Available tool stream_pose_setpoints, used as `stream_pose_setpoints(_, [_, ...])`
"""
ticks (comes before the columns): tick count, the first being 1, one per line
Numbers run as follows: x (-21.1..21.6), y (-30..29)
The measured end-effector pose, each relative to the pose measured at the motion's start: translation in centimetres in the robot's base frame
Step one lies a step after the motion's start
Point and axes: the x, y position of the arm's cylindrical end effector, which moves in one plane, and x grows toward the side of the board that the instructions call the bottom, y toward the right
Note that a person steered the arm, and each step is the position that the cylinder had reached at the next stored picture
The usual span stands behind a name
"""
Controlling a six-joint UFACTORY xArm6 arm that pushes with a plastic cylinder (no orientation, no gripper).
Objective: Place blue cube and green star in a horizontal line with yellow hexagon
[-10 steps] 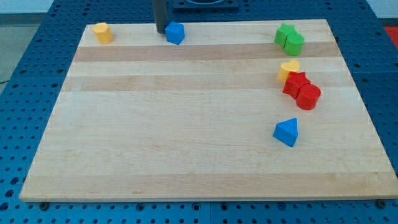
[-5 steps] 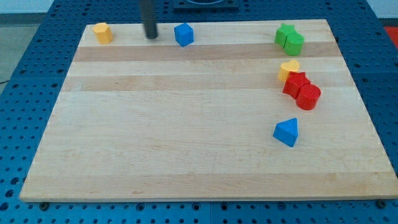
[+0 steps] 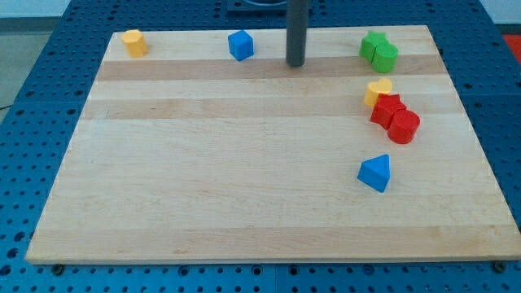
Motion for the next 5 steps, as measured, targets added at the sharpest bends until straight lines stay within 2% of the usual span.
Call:
stream_pose_setpoints(1, [-5.2, 4.0])
stream_pose_setpoints(2, [-6.8, 7.1])
stream_pose_setpoints(3, [-5.4, 14.4])
stream_pose_setpoints(4, [-1.4, 15.7])
stream_pose_setpoints(5, [2.2, 10.3])
